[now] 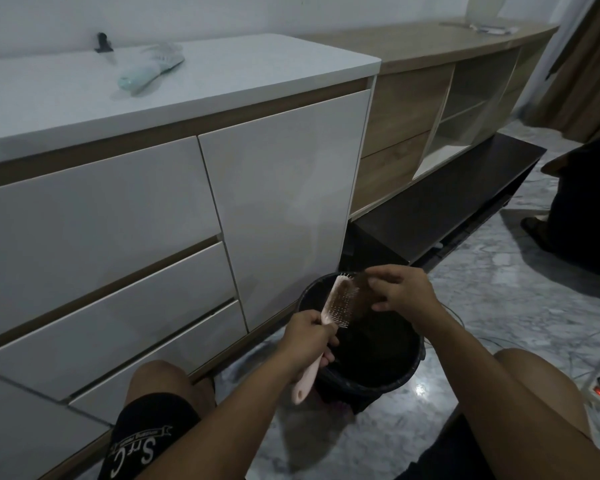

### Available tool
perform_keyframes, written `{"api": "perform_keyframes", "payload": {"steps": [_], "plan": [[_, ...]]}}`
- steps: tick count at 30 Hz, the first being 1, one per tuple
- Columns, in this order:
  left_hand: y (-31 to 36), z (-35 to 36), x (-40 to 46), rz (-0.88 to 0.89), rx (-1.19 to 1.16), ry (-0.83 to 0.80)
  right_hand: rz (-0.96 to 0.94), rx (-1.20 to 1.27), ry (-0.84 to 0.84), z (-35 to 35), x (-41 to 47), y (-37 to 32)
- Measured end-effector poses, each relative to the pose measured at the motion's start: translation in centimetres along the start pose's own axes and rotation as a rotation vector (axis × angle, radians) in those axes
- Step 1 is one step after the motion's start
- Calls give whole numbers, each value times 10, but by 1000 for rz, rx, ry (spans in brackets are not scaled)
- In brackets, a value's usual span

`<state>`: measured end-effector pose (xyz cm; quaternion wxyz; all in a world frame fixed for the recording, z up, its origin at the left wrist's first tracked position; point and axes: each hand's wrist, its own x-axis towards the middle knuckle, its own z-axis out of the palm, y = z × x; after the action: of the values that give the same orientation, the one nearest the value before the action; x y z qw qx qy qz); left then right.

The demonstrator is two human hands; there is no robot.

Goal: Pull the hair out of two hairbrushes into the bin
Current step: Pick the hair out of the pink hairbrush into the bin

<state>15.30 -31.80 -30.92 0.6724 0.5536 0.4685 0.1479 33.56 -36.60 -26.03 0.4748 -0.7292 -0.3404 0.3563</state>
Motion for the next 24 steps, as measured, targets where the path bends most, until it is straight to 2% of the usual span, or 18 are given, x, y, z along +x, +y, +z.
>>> {"api": "perform_keyframes", "payload": {"steps": [2,4,7,14,16,20,24], "plan": [[2,1,0,9,-6,3,3,-16,-148,2,-5,0],[4,1,0,12,-15,12,-31,-75,-224,5,-9,2],[3,1,2,11,-10,15,-67,-176,-136,7,-6,4],[1,1,3,4,-2,27,-32,-55,121,8,2,6],[2,2,5,6,0,47,-9,-69,101,9,2,4],[1,0,7,38,77,92,108,15,-114,7,-2,0],[1,-1,6,67,94,119,140,111,-102,15,-6,0]]}}
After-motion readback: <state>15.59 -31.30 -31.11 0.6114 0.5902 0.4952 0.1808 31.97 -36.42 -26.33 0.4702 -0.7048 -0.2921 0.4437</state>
